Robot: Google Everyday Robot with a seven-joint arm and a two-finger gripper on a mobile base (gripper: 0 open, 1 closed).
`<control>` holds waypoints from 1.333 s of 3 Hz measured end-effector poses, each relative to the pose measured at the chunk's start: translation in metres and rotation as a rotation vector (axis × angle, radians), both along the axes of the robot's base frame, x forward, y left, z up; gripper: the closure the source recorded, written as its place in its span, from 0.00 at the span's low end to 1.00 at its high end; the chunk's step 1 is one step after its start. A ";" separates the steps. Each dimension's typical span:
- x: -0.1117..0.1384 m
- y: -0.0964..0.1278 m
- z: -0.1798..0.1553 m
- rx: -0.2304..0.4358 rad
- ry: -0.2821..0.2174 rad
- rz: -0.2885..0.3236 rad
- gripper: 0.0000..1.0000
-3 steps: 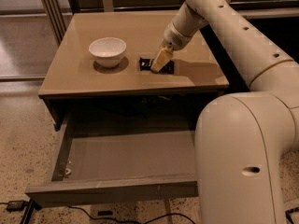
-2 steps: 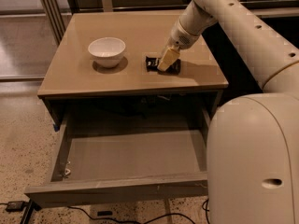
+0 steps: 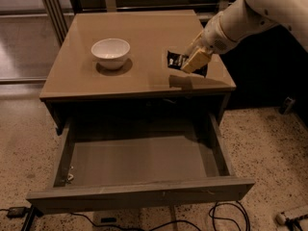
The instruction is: Place rxbar chocolate into top drawer
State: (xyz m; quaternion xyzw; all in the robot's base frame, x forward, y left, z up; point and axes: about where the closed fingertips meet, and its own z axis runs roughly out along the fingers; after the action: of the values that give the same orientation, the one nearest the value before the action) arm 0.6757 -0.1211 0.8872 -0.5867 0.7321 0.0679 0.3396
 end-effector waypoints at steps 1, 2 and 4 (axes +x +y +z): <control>-0.036 -0.011 0.001 0.018 -0.043 -0.006 1.00; -0.102 0.000 -0.041 -0.010 -0.012 0.010 1.00; -0.119 0.023 -0.064 -0.007 0.018 0.058 1.00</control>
Offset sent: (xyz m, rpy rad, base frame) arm -0.0994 -0.0080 -0.0357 0.0107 -0.0371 0.0124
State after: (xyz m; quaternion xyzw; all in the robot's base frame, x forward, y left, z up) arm 0.5568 -0.0985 0.8234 -0.6082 0.7180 0.0805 0.3287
